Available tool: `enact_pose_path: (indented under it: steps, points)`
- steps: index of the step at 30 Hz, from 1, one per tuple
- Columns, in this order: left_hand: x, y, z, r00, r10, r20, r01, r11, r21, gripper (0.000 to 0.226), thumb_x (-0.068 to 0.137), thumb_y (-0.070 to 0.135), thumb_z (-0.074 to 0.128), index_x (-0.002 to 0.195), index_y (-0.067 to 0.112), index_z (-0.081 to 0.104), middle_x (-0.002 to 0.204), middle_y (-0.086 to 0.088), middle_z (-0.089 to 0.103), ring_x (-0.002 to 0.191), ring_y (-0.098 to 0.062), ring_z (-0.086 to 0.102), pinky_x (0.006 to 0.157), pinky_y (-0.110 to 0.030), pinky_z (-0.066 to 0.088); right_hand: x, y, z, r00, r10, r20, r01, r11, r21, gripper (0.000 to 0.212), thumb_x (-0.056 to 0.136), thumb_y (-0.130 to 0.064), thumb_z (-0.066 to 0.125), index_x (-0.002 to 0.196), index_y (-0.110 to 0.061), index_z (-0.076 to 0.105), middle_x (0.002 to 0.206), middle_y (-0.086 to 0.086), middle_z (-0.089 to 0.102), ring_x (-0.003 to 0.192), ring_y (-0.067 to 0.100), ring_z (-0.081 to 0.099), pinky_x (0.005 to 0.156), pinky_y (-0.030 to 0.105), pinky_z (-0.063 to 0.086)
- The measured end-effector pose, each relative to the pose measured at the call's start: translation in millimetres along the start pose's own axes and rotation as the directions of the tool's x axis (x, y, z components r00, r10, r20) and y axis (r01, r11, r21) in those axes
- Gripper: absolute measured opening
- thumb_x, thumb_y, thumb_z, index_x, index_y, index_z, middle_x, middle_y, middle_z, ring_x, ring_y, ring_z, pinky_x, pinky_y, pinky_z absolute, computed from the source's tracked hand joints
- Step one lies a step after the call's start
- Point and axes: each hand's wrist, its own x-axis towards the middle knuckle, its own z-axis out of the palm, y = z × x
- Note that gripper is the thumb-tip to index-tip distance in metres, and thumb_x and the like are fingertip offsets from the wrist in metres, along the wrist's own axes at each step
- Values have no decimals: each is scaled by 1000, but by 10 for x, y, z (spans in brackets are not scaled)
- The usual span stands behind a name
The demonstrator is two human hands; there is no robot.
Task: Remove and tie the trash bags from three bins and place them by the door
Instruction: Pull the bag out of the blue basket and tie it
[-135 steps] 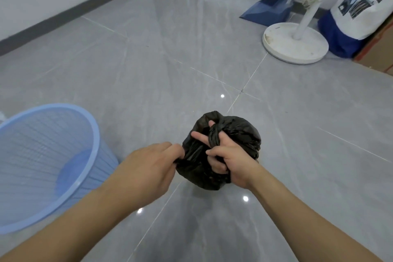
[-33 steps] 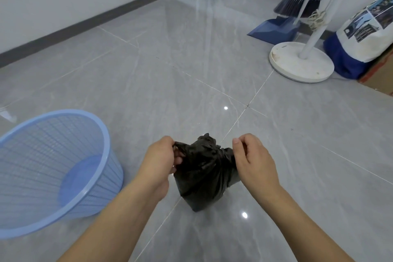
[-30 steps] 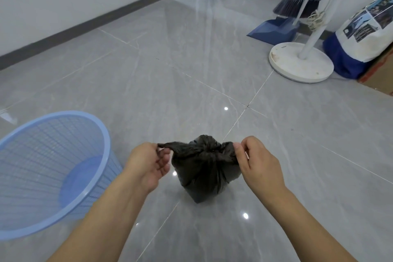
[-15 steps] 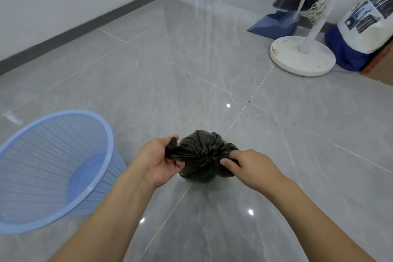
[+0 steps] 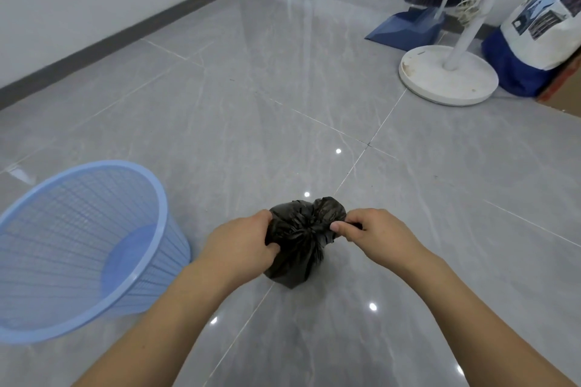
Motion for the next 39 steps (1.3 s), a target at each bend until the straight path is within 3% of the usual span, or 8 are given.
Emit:
enact_pose_path:
  steps: [10,12,16,18,23,28,34,39]
  points:
    - [9,-289,171,998,-52,-38,60,959,278,16,94,14,37,82,21,44,66,6,44,57,-15,45,48,-27,28,30,142,-29,993,117,28,-118,991,67,50,88,-57,56,61,-15,50,45,-8,40,43,10,36,50,26,31]
    - [5,-302,226,997,-46,-67,63,955,289,15,96,17,36,85,20,45,69,6,43,61,-16,48,49,-27,29,32,115,-47,978,190,83,-206,932,299,49,90,-51,58,58,-17,41,48,-8,32,43,11,27,46,24,25]
    - [-85,-218,287,972,227,-59,-197,927,320,22,99,30,36,104,21,56,97,2,51,92,-22,54,66,-31,37,36,38,-84,900,67,431,-429,-35,902,37,95,-36,50,63,-18,47,51,-6,33,35,7,23,36,19,15]
    - [-137,-138,318,933,357,-38,-328,891,312,20,97,29,41,104,21,58,101,1,53,93,-23,54,70,-34,39,13,-89,22,920,-24,391,-386,-230,894,26,94,-31,46,76,-15,57,61,-2,53,31,5,27,34,17,14]
    - [-176,-35,298,862,504,-58,-470,836,283,20,86,37,44,81,25,59,80,6,54,70,-17,55,58,-31,45,-44,-379,277,985,19,173,-168,377,911,25,97,-5,41,103,-5,66,101,5,73,38,3,40,39,14,28]
    - [-117,-150,150,910,398,-118,-378,912,159,17,98,35,40,92,26,54,98,6,51,91,-17,50,78,-30,38,-94,-285,461,972,-97,213,-37,834,550,19,75,-23,54,88,-27,67,91,-10,70,92,8,66,88,32,52]
    - [15,-147,106,980,164,-111,-192,921,-340,19,97,27,50,80,24,58,97,10,61,92,-13,53,85,-30,43,-119,-326,495,946,-253,201,215,957,193,24,84,-35,58,74,-16,47,97,-8,42,82,16,53,77,31,47]
    - [46,-25,228,992,-130,5,74,532,-844,24,99,28,52,88,14,67,87,1,71,86,-9,64,73,-16,44,-78,-281,460,929,-361,83,358,932,53,22,88,-33,50,75,-17,43,94,-8,41,80,16,51,72,33,47]
